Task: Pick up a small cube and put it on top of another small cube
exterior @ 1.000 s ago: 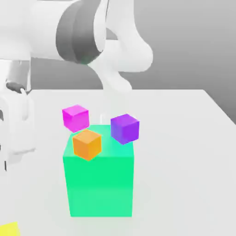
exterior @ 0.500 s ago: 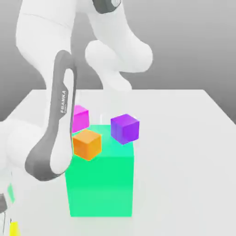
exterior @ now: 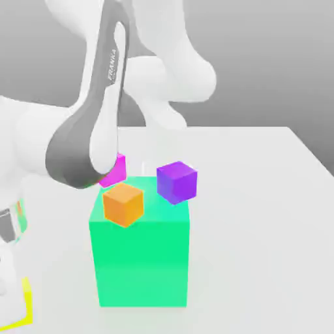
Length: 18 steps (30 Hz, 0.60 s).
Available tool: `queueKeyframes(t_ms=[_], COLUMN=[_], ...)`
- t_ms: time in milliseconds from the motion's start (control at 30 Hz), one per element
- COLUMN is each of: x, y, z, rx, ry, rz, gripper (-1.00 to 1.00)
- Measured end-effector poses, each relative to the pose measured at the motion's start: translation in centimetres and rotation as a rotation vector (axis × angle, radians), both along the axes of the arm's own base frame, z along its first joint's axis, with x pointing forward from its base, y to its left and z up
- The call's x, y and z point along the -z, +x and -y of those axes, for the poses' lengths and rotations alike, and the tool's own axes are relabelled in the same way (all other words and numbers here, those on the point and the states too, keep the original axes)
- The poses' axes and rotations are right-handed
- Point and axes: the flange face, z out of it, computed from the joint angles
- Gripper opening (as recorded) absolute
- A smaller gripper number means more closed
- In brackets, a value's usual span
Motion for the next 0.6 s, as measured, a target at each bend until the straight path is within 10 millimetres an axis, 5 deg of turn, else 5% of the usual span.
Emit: queueKeyframes(t_ms=[267,600], x=[-8.8,-16.6], y=[-3.0,-10.9], z=[-9.6,-18.1], rx=[-0.391,-0.851], ry=[-0.003,0.002], rz=[0.015,0.043], gripper=[-1.0,-1.0])
